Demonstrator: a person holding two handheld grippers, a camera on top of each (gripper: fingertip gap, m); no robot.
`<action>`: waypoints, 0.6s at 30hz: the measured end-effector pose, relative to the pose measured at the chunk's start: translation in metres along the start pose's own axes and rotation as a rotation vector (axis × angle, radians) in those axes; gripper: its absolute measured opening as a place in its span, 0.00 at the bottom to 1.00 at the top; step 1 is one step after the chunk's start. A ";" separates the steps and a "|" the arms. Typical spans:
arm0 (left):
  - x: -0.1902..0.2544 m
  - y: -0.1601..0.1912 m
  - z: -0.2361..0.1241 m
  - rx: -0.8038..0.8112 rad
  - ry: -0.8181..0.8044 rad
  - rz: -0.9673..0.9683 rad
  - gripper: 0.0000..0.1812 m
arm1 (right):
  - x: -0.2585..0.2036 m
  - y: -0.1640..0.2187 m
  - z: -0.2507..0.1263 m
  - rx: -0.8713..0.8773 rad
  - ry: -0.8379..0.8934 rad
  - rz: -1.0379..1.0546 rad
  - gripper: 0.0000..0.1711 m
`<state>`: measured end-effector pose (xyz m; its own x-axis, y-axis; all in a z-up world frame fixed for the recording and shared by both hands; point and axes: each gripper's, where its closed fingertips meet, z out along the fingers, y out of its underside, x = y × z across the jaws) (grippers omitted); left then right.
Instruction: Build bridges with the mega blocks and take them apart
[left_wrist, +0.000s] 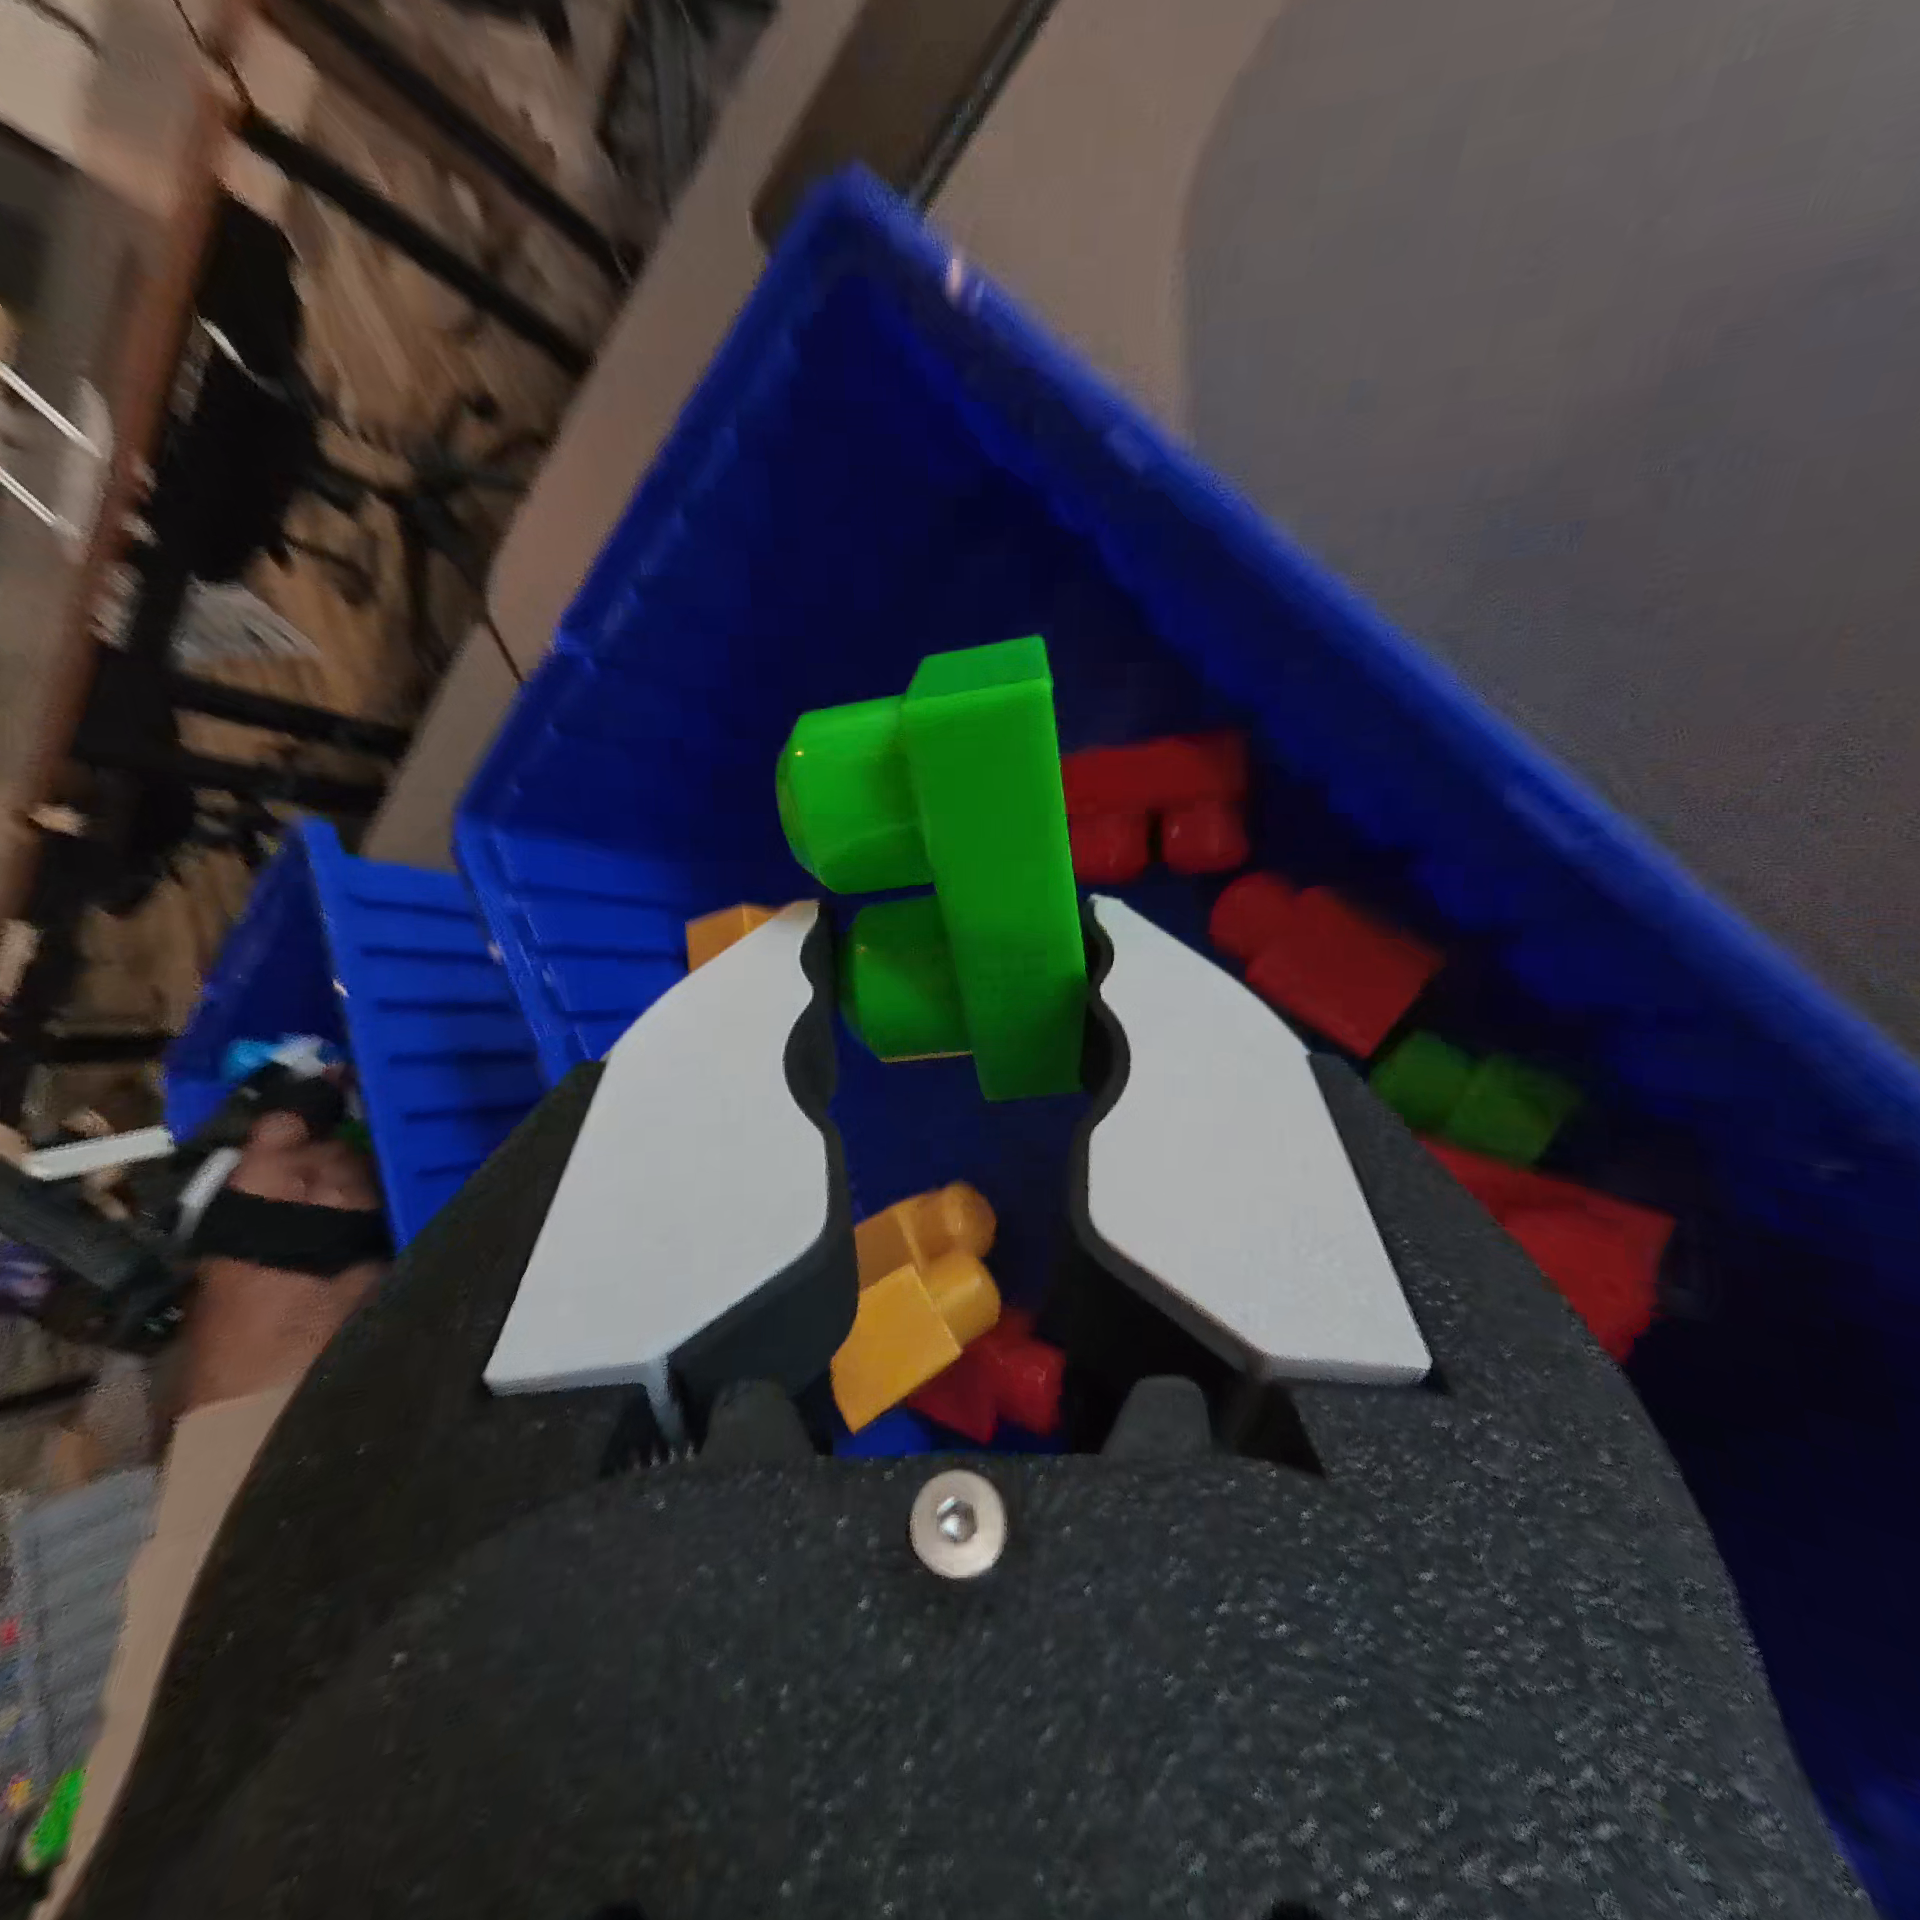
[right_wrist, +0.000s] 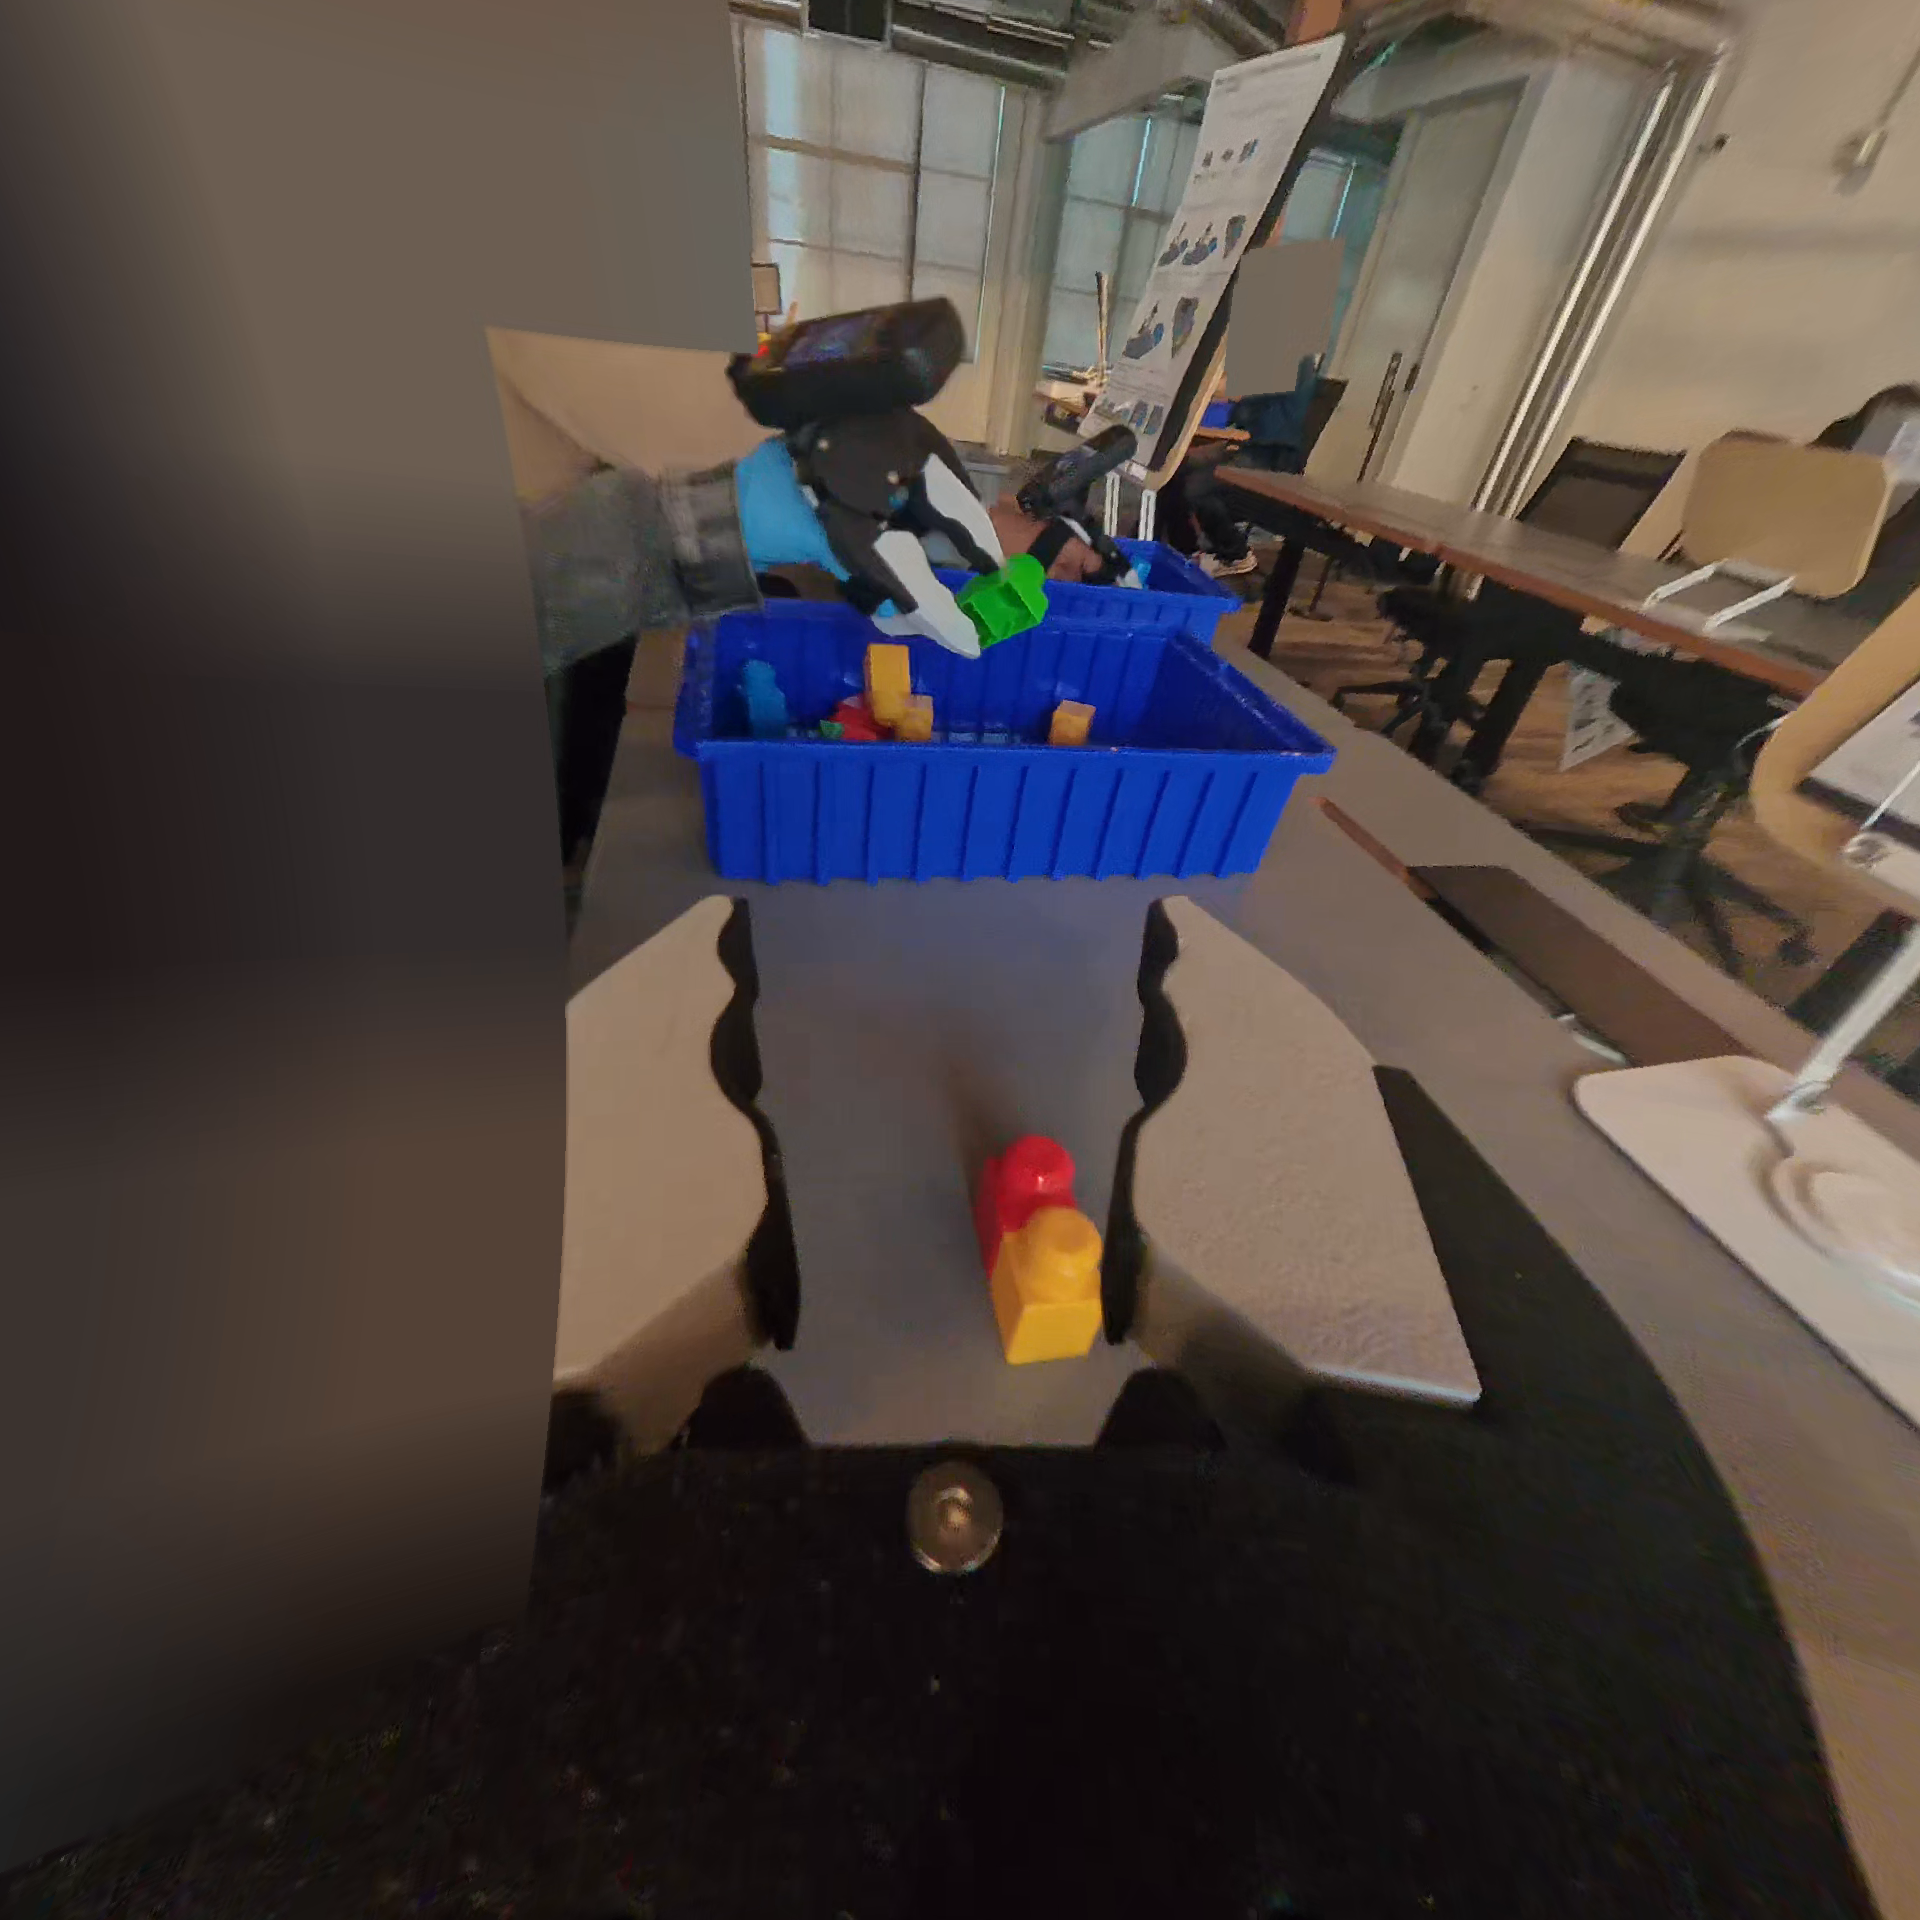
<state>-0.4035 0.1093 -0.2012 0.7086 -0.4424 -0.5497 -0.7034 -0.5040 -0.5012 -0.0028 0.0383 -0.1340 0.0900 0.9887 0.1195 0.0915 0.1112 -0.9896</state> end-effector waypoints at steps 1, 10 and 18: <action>0.006 -0.013 -0.008 0.038 -0.021 0.026 0.24 | 0.003 -0.002 0.007 -0.003 -0.007 0.039 0.41; 0.069 -0.109 -0.058 0.272 -0.199 0.214 0.24 | 0.019 -0.020 0.089 -0.079 -0.036 0.249 0.44; 0.124 -0.153 -0.067 0.363 -0.201 0.313 0.24 | 0.019 -0.012 0.147 -0.174 0.019 0.217 0.40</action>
<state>-0.2047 0.0818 -0.1475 0.4614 -0.3618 -0.8101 -0.8793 -0.0650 -0.4718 -0.1482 0.0701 -0.1318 0.1444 0.9853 -0.0909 0.2365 -0.1235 -0.9638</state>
